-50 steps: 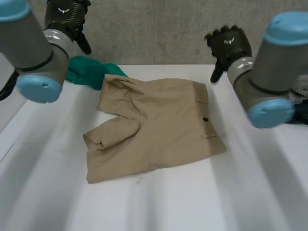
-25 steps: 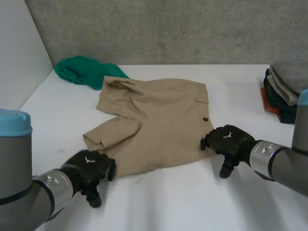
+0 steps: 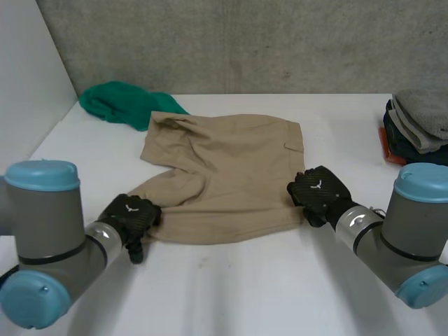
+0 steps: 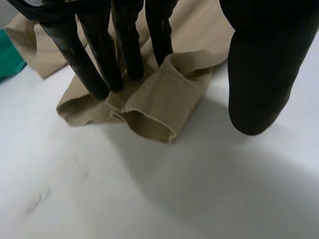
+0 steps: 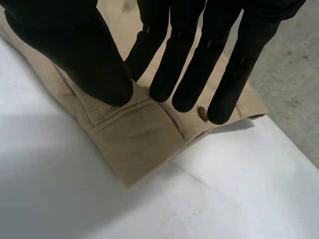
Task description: Fold the laundry.
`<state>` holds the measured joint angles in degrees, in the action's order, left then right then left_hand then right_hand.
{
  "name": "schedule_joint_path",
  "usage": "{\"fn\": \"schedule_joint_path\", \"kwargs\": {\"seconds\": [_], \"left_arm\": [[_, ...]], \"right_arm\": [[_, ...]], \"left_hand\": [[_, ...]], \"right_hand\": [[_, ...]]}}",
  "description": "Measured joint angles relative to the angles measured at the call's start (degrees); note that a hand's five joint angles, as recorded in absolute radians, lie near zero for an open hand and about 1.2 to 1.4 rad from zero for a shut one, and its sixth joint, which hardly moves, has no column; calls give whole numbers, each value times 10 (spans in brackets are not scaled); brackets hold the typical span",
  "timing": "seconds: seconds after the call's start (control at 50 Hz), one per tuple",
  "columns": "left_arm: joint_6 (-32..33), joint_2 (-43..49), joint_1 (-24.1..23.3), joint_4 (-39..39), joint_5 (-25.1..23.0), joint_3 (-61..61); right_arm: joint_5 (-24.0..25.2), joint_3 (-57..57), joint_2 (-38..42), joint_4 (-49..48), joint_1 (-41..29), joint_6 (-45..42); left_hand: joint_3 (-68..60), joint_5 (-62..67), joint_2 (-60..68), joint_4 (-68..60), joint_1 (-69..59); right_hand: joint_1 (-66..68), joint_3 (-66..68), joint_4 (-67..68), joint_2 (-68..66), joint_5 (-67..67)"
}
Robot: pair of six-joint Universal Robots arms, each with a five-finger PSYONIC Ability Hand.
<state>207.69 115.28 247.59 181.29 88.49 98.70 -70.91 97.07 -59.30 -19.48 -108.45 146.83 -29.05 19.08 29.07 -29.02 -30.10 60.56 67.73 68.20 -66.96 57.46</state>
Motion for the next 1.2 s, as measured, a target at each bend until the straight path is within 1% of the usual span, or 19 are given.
{"fn": "schedule_joint_path", "kwargs": {"seconds": [0.08, 0.2, 0.26, 0.28, 0.3, 0.34, 0.36, 0.4, 0.44, 0.5, 0.64, 0.74, 0.86, 0.92, 0.94, 0.98, 1.08, 1.14, 1.2], "left_arm": [[24, 17, -18, 44, 17, -10], [58, 37, -36, 117, 40, -21], [75, 47, -38, 135, 44, -28], [81, 51, -39, 139, 44, -30], [86, 54, -39, 142, 45, -33], [94, 57, -39, 144, 45, -37], [98, 60, -39, 145, 45, -40], [103, 61, -39, 145, 45, -44], [105, 61, -38, 145, 46, -46], [105, 57, -35, 143, 47, -49], [89, 21, -25, 139, 45, -58], [66, -4, -20, 122, 39, -69], [25, -22, -15, 63, 25, -85], [6, -27, -14, 34, 16, -90], [-1, -30, -14, 22, 13, -92], [-12, -35, -15, 4, 7, -93], [-30, -53, -17, -51, -1, -87], [-34, -73, -17, -97, -5, -76], [-35, -104, -19, -157, -12, -60]], "right_arm": [[-13, 4, -14, 1, -2, 14], [-15, 2, -42, 27, 4, 42], [-14, -4, -43, 45, 5, 48], [-13, -8, -42, 56, 6, 48], [-13, -12, -40, 65, 5, 48], [-14, -16, -38, 78, 5, 46], [-14, -20, -36, 92, 5, 44], [-15, -22, -35, 112, 5, 41], [-15, -23, -38, 128, 5, 40], [-14, -19, -45, 148, 5, 42], [-11, -4, -51, 149, -3, 45], [-17, -6, -32, 109, -15, 44], [-48, -23, 9, 20, -33, 43], [-64, -33, 23, -3, -40, 43], [-71, -36, 27, -8, -43, 43], [-81, -39, 29, -11, -45, 45], [-88, -35, 1, 24, -42, 58], [-73, -29, -37, 87, -30, 57], [-47, -27, -82, 181, -11, 38]], "left_hand": [[-90, 88, 91, -91, -87], [-98, 96, 99, -98, -90], [-136, 133, 138, -136, -130], [-171, 169, 177, -172, -172], [-212, 209, 213, -213, -218], [-212, 209, 213, -213, -218], [-351, 350, 354, -354, -357], [-383, 376, 388, -389, -363], [-383, 376, 388, -389, -363], [-388, 376, 393, -393, -363], [-388, 376, 393, -393, -363], [-388, 376, 393, -393, -363], [-388, 376, 393, -393, -363], [-388, 376, 393, -393, -363], [-388, 376, 393, -393, -363], [-388, 376, 393, -393, -363], [-388, 376, 393, -393, -363], [-388, 376, 393, -393, -363], [-388, 376, 393, -393, -363]], "right_hand": [[0, 0, 1, 0, 5], [42, 0, 1, 0, 13], [42, 0, 1, 0, 13], [42, 0, 1, 0, 13], [19, -32, -32, 30, -22], [-79, -137, -135, 136, -117], [-212, -269, -269, 273, -258], [-294, -360, -359, 358, -361], [-316, -391, -395, 387, -398], [-317, -394, -403, 391, -410], [-315, -392, -399, 386, -396], [-267, -340, -346, 332, -335], [-202, -271, -279, 269, -270], [-99, -177, -184, 169, -183], [-28, -83, -89, 71, -90], [14, -14, -16, 7, -23], [14, -6, 1, 5, -12], [14, -6, 1, 5, -12], [14, -6, 1, 5, -12]]}}
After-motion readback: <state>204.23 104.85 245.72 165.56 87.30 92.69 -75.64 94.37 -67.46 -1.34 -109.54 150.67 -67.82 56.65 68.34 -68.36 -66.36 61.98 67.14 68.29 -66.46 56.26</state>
